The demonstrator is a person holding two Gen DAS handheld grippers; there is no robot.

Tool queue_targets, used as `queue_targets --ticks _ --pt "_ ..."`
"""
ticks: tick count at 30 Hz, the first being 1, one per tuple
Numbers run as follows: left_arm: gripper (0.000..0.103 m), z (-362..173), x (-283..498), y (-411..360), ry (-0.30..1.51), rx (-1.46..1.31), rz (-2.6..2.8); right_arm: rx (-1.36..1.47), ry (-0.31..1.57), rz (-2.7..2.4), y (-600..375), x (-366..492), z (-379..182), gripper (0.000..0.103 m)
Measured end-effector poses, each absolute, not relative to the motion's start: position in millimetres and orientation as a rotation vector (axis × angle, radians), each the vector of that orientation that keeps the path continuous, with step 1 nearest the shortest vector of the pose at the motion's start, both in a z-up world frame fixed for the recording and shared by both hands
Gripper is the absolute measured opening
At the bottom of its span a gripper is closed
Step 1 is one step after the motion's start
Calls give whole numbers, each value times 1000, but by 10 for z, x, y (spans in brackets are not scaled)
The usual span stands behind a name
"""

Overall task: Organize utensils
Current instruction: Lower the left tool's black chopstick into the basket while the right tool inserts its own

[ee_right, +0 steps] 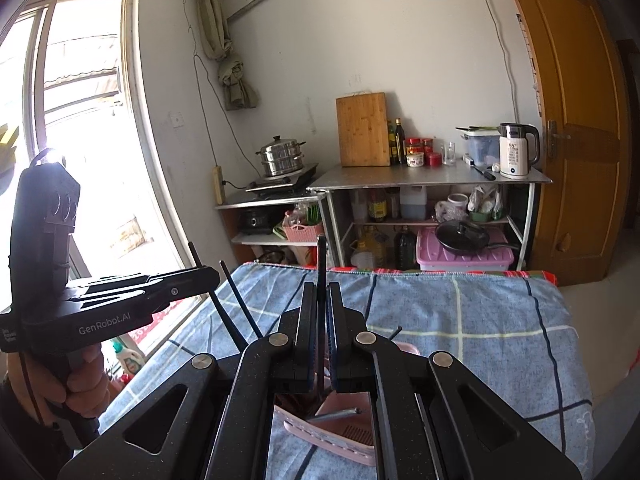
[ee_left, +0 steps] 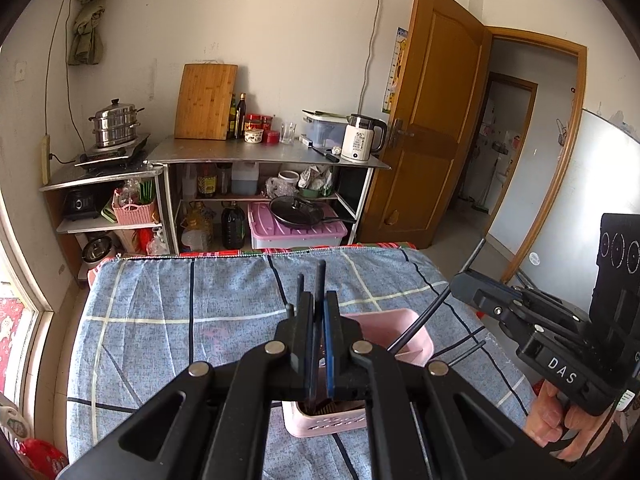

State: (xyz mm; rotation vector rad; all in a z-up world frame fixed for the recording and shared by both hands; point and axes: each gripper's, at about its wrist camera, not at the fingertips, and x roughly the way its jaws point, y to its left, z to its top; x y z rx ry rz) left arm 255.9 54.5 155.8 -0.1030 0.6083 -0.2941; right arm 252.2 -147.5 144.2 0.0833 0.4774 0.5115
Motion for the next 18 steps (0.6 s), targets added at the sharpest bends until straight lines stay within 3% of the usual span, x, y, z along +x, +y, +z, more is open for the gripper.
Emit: queue_targets --ticks 10,14,18 --pt "8 1432 2485 577 619 -133 -298 67 525 515 -1508 2502 1342 7" --pt "20 1490 2411 611 593 -139 -290 71 508 506 -1564 2431 1402 11" --pt "25 1582 2264 676 550 -149 -276 74 477 497 -1673 2304 1492 14"
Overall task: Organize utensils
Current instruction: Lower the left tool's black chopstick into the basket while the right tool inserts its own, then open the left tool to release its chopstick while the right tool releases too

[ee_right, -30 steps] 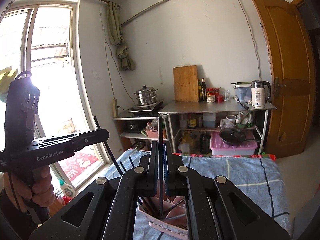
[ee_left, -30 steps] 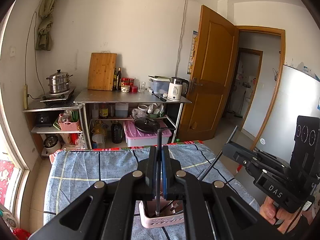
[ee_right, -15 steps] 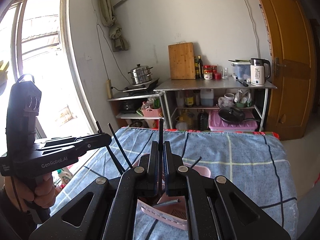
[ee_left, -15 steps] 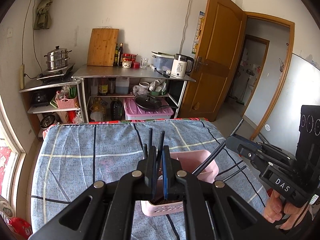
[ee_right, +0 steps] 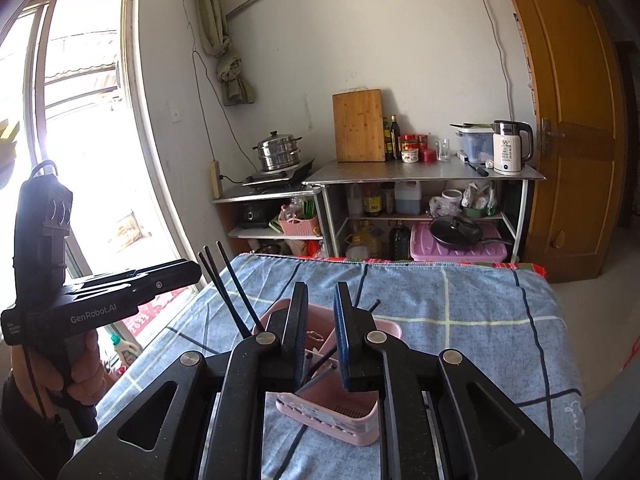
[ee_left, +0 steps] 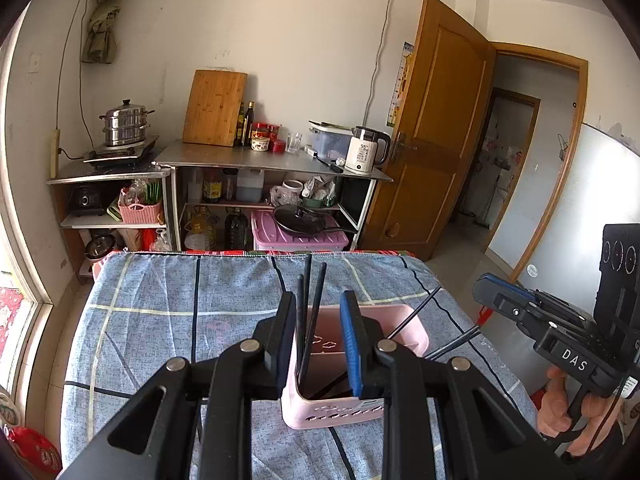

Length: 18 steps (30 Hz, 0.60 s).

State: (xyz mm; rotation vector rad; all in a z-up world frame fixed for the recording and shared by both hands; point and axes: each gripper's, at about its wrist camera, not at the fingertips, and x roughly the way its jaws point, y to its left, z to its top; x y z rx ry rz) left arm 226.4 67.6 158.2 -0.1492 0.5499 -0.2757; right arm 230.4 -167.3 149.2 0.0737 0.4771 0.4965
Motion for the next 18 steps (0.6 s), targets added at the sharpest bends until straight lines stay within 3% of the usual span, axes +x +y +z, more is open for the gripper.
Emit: queue_targets --ticks 18 --pt "31 1362 1161 620 462 -152 -301 91 430 464 -2124 1285 1311 14"
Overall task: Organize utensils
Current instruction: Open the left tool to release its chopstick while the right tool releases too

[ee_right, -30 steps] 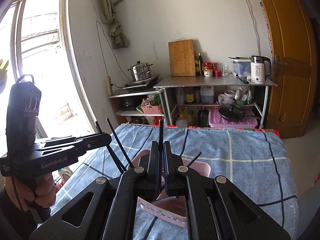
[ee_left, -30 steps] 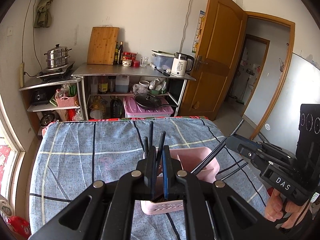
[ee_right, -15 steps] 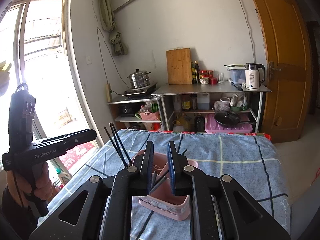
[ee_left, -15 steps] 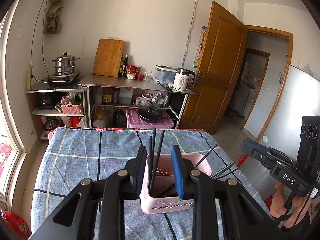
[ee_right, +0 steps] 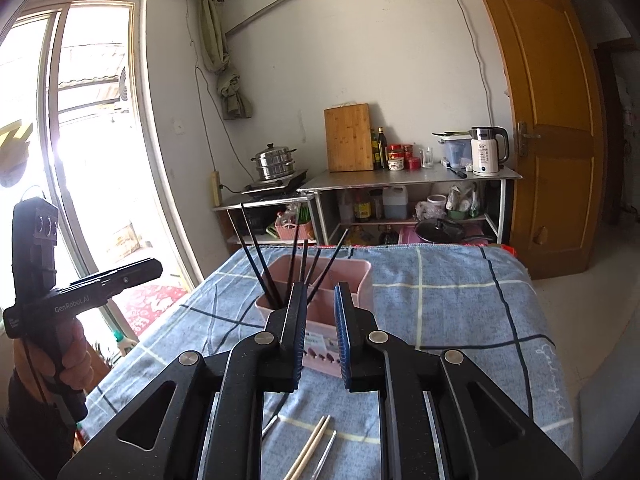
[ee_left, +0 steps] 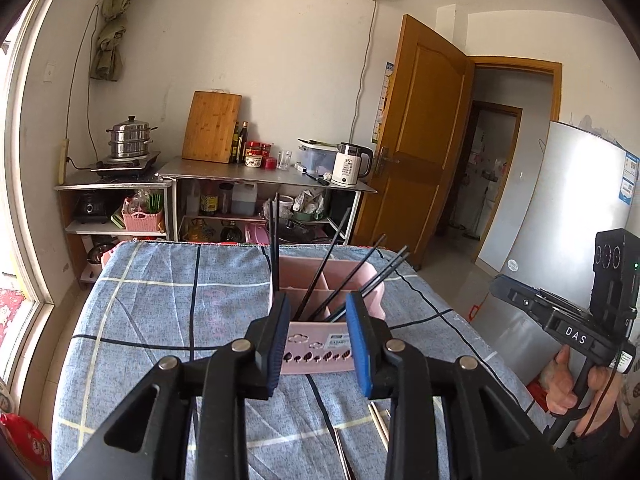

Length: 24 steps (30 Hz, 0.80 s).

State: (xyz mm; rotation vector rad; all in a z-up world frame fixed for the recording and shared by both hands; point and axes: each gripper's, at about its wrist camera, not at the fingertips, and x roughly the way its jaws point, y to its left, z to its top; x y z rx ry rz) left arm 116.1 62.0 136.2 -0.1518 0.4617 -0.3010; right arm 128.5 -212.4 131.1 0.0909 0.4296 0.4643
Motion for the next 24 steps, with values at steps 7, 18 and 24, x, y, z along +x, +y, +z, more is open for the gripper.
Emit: queue_targets --ticks 7,18,24 --pt "31 1109 886 485 481 -140 -308 79 458 435 -2177 1034 1101 14" --pt "31 761 756 340 550 -131 -326 75 511 432 -2212 884 821 14" --pt "31 665 729 305 570 -133 -329 88 535 425 -2262 876 707 14"
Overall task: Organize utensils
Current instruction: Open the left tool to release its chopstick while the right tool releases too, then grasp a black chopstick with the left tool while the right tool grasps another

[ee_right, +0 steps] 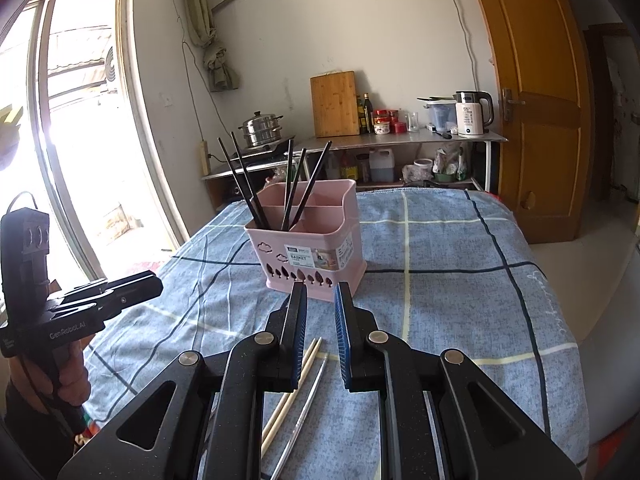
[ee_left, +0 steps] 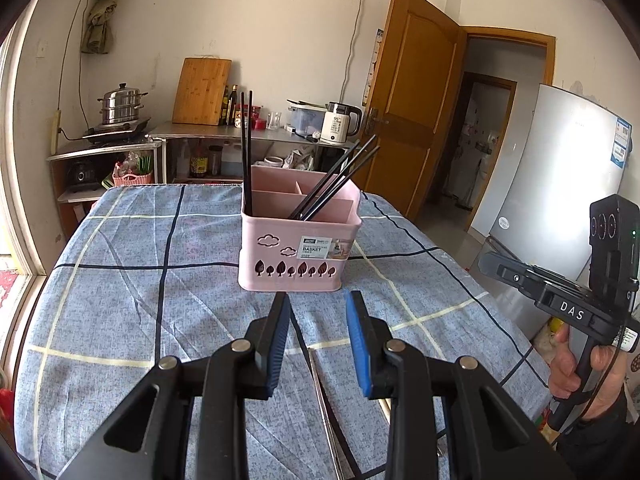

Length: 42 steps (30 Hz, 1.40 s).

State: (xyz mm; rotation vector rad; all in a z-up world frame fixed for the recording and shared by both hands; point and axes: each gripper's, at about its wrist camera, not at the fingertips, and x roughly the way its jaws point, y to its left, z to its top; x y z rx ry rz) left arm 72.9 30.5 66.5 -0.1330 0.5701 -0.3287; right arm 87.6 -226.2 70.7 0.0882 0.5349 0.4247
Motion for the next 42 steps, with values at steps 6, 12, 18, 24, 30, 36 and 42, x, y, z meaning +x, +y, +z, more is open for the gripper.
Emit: queue_targets --ticks 6,12,18,24,30,36,42 --pt "31 476 779 250 630 -129 -332 91 573 424 -2246 902 578 14" --pt "31 224 910 128 724 -98 -332 81 646 426 -2169 994 361 14" --pt "31 -78 1062 -12 835 -82 -334 77 753 416 -2082 1149 67 14" --pt "31 -286 1235 -155 915 -65 -333 54 852 401 -1943 1315 -187 14" --pt "30 -406 1315 -231 941 -44 -306 22 907 391 -1797 1425 -355 14" --pt "12 -417 1320 -217 931 -19 -268 -19 927 366 -1718 1495 -469 10" --pt "7 -416 1346 -161 948 -45 -244 -48 948 347 -1704 1527 -458 8"
